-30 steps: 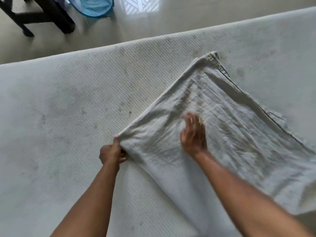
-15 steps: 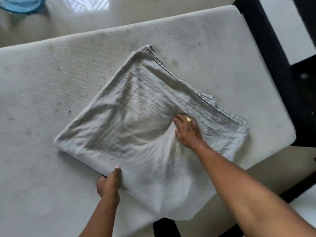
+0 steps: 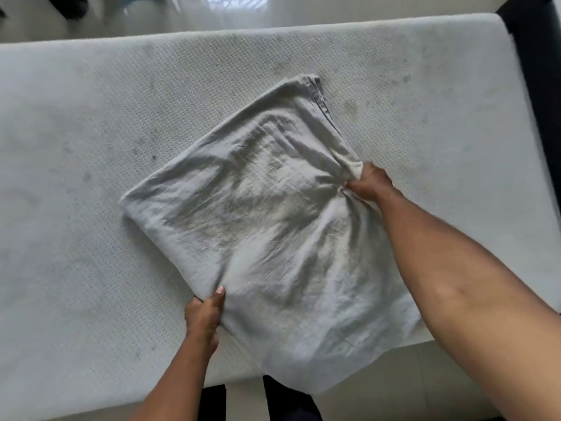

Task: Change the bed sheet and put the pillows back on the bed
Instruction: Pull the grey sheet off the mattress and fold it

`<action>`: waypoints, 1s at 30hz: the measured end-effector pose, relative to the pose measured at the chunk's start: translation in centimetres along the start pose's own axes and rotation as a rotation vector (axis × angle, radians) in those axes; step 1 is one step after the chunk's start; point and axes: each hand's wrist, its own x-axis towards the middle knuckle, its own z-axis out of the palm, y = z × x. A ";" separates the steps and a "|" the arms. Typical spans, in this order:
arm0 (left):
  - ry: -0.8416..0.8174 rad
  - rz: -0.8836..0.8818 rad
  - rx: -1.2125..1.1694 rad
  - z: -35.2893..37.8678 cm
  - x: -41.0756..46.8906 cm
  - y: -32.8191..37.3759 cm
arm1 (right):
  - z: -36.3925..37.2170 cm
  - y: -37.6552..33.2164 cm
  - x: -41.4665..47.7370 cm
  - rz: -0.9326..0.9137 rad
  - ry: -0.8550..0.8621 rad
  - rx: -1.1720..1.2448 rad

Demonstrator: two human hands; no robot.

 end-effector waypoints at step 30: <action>0.122 0.860 0.294 -3.3 -8.5 33.9 | -14.0 -1.7 -21.3 0.268 0.558 1.185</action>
